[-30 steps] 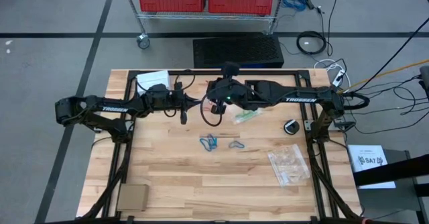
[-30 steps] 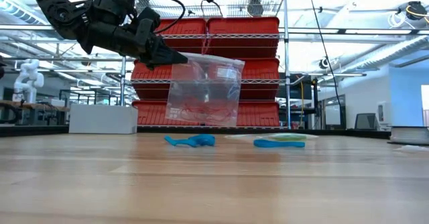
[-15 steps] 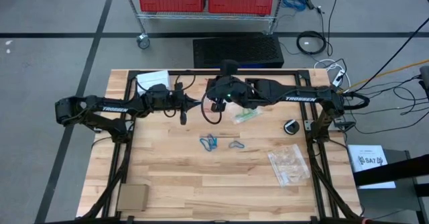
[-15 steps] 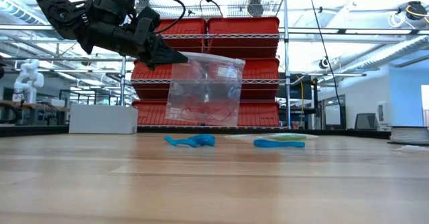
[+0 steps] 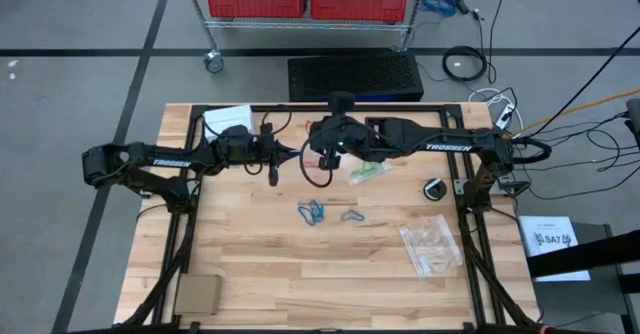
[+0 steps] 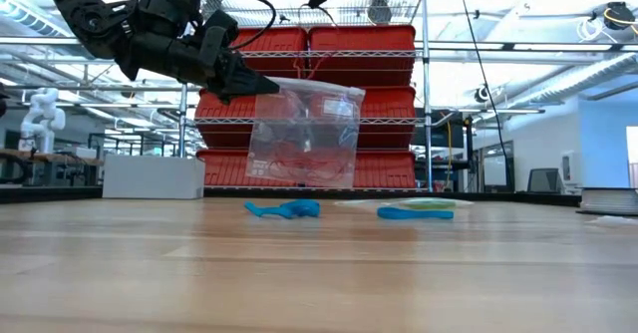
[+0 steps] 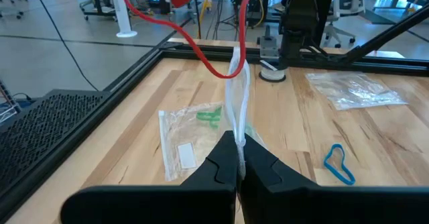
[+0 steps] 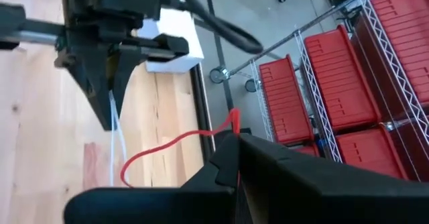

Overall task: Sort rubber bands
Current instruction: Put the red rubber band into the top left transparent zip lock bag

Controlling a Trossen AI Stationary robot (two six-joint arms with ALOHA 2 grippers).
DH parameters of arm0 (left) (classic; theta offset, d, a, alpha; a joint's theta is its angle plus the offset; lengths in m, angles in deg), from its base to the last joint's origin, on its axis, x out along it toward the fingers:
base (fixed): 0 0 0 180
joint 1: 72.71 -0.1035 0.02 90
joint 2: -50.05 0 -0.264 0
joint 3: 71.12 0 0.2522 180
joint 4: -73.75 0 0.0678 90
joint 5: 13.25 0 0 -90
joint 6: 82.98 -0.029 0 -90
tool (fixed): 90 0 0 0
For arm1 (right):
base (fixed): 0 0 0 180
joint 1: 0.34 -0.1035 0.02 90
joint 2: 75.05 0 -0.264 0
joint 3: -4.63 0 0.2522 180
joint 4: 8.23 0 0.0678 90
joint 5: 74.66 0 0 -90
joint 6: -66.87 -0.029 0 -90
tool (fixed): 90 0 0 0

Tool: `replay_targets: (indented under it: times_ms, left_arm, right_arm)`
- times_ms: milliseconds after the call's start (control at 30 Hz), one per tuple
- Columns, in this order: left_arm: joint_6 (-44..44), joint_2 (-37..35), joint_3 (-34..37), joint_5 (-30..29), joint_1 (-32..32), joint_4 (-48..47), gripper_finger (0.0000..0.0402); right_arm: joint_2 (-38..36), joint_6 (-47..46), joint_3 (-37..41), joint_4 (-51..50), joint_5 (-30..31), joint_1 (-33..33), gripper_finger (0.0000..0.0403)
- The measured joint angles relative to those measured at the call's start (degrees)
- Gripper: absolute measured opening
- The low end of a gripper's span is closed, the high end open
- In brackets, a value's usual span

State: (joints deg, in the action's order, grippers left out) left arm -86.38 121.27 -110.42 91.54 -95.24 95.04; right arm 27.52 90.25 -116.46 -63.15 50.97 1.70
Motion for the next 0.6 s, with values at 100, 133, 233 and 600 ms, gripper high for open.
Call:
replay_targets:
  times_ms: [100, 133, 233, 600]
  left_arm:
    - [0.00, 0.00, 0.00, 0.00, 0.01, -0.02, 0.0002]
    - [0.00, 0.00, 0.00, 0.00, 0.01, -0.02, 0.0002]
    - [0.00, 0.00, 0.00, 0.00, 0.01, -0.04, 0.0002]
    - [0.00, 0.00, 0.00, 0.00, -0.01, -0.21, 0.0002]
  right_arm:
    - [0.00, -0.15, 0.00, -1.49, 0.01, -0.08, 0.0000]
    - [0.00, -0.15, 0.00, -1.95, 0.01, -0.24, 0.0000]
    - [0.00, -0.06, 0.02, -2.51, 0.02, -0.72, 0.0000]
    - [0.00, 2.41, 0.02, -2.43, 0.03, -3.65, 0.0000]
